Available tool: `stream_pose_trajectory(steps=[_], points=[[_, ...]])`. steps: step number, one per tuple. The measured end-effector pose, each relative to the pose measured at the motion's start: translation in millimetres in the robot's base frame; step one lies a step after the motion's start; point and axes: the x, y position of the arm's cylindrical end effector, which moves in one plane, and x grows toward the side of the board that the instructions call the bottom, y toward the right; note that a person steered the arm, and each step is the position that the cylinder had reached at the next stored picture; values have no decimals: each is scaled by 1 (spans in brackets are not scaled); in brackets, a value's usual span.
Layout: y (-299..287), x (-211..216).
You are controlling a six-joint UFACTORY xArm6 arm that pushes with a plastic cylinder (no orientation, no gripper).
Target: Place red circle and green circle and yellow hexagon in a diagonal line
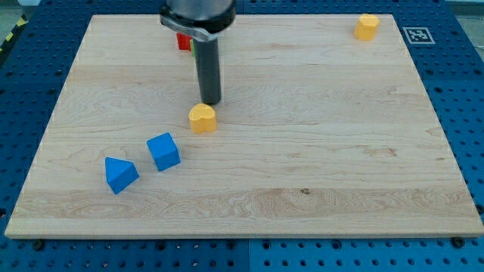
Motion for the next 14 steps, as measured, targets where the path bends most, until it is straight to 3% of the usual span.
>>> stream_pose_trajectory(steps=[2, 3, 4, 6, 7, 8, 9, 11, 12, 13, 14], points=[[-138, -59], [-182, -109], [-171, -151], [-62, -139], [-68, -148], [-94, -190], [-79, -207], [81, -110], [101, -109], [73, -137], [80, -145]])
